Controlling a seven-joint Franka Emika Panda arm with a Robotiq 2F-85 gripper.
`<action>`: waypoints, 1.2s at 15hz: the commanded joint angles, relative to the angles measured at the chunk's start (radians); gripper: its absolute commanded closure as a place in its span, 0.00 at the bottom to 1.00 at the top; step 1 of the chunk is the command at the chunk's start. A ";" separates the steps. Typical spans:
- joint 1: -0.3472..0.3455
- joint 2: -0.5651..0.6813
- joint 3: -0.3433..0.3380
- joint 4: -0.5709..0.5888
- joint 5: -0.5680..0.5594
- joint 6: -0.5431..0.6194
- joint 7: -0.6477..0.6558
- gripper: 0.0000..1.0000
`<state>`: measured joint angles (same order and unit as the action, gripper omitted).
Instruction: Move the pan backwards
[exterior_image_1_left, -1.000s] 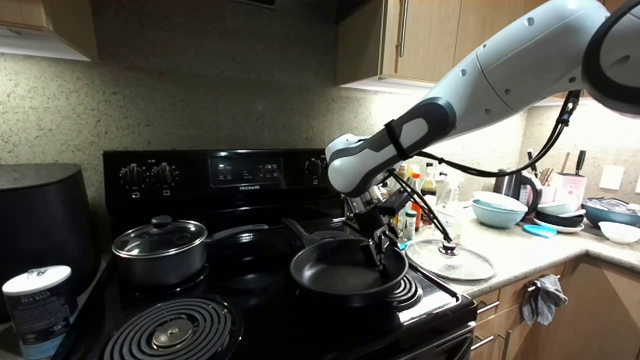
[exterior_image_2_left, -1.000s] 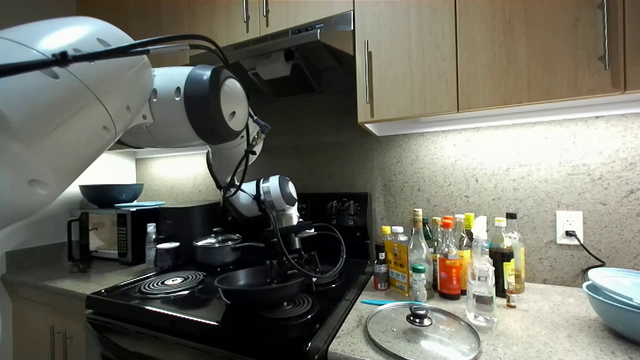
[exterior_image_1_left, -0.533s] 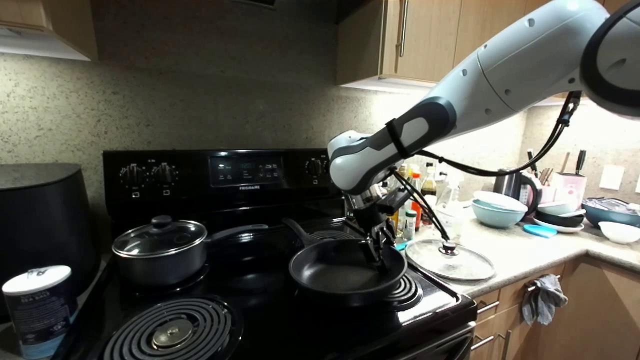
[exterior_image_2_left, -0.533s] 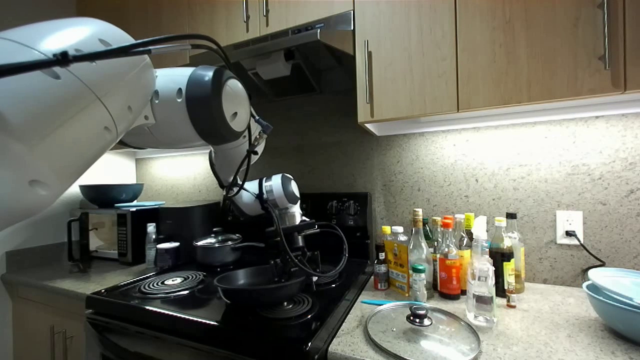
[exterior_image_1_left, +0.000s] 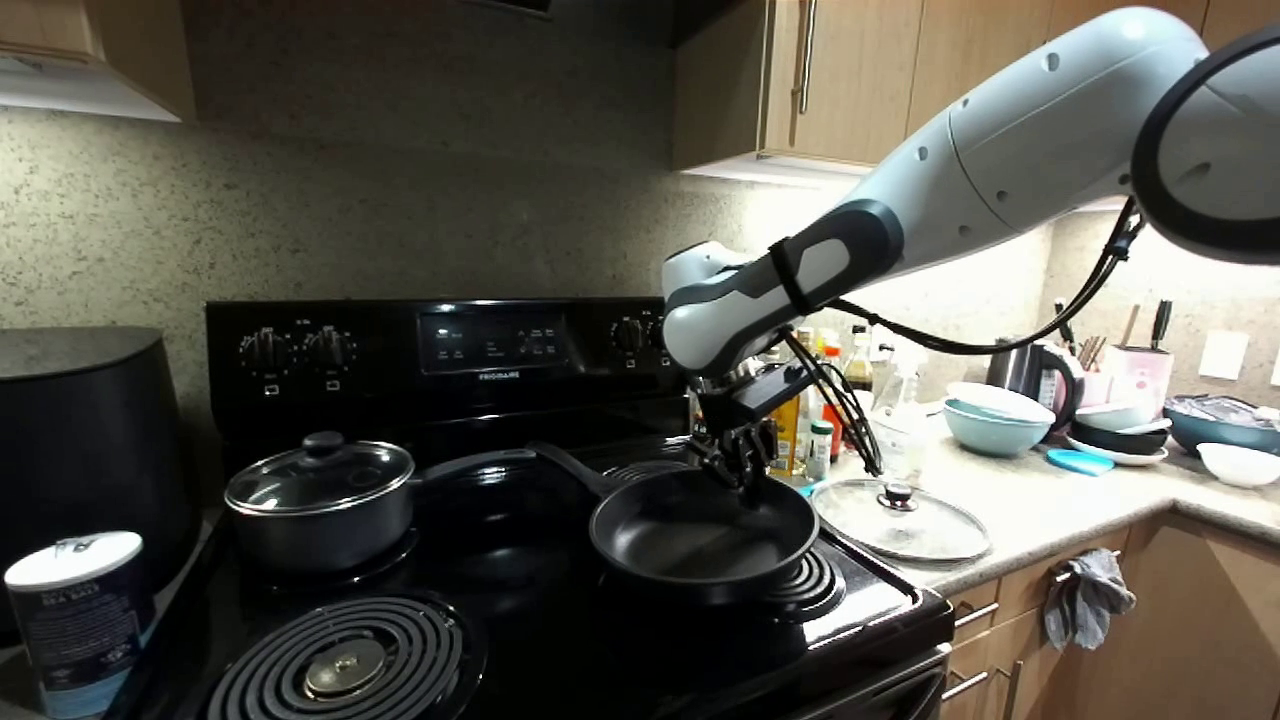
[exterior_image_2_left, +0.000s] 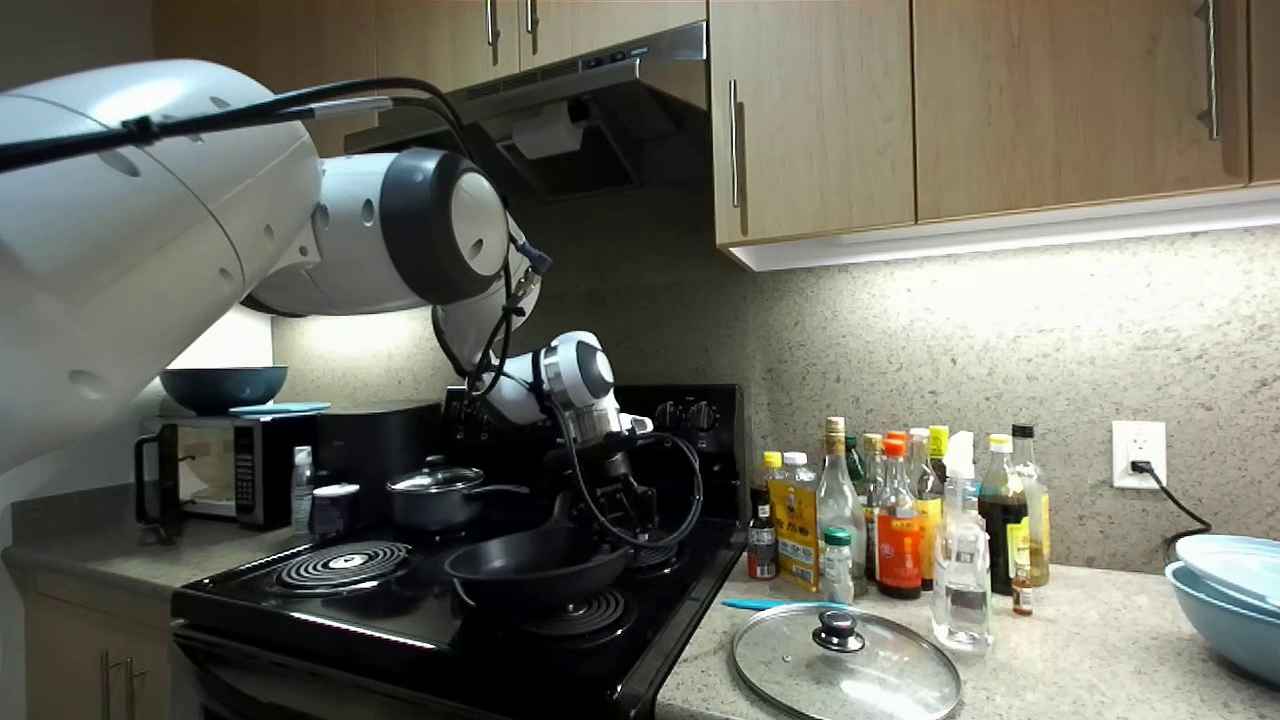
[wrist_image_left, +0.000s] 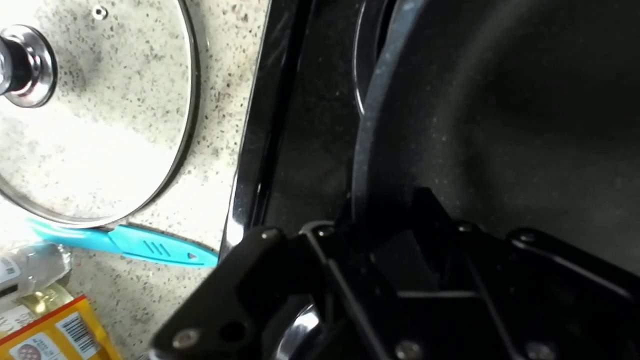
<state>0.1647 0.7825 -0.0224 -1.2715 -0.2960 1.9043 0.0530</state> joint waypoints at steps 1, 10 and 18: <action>0.026 0.044 -0.045 0.063 -0.033 0.051 0.109 0.91; 0.008 0.049 -0.019 0.138 0.020 0.013 0.039 0.82; 0.014 0.091 -0.042 0.232 -0.042 0.012 -0.052 0.97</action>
<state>0.1729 0.8309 -0.0390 -1.1154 -0.2820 1.9204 0.0652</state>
